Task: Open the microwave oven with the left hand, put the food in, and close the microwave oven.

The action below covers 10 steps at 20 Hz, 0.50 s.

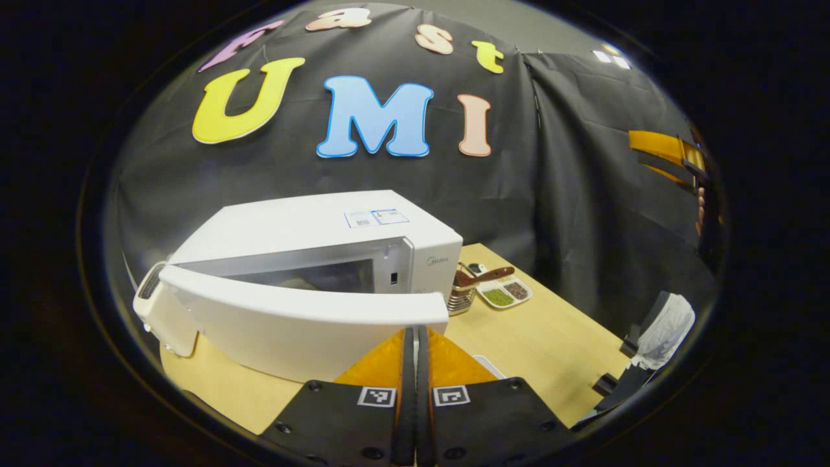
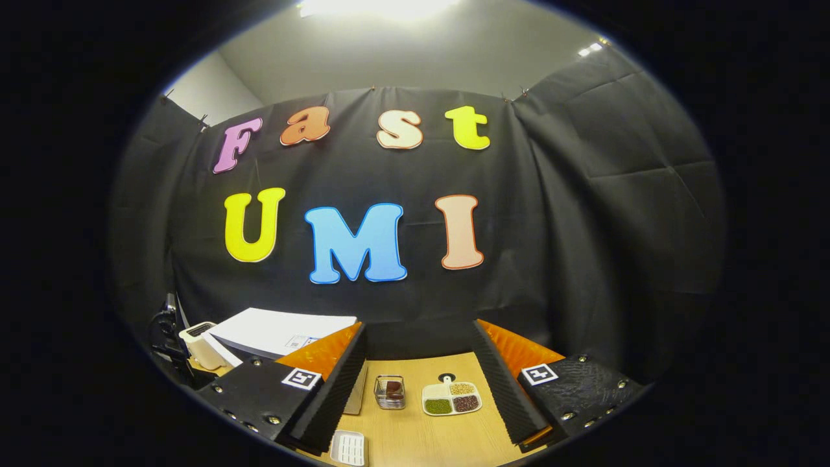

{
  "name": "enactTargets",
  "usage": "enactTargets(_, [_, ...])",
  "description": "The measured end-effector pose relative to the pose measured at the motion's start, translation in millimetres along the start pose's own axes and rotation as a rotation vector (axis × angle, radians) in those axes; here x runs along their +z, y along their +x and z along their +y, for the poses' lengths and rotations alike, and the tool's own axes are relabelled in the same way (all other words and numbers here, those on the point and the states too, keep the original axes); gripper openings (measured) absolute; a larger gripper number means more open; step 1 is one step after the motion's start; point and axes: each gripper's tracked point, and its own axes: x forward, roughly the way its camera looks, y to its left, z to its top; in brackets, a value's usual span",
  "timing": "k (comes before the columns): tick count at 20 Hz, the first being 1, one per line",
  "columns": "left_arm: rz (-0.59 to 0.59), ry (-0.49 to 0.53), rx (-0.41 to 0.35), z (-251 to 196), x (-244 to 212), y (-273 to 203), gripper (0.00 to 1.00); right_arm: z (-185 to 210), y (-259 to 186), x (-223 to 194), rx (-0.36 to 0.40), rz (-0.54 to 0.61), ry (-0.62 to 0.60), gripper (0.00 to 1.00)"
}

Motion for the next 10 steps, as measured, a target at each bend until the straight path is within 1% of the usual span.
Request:
enactTargets(2, [-0.012,-0.036,0.007,1.8,4.1,9.0,0.06,-7.3,-0.3,-1.4,-0.010,0.004,0.000,0.96])
enactTargets(5, [-0.024,-0.085,0.010,5.3,10.3,21.3,0.07,-13.7,5.3,-4.3,-0.024,0.012,0.013,0.96])
enactTargets(10, [-0.032,-0.123,0.030,10.9,20.5,42.6,0.07,-17.1,12.9,-10.7,-0.036,0.032,0.023,0.96])
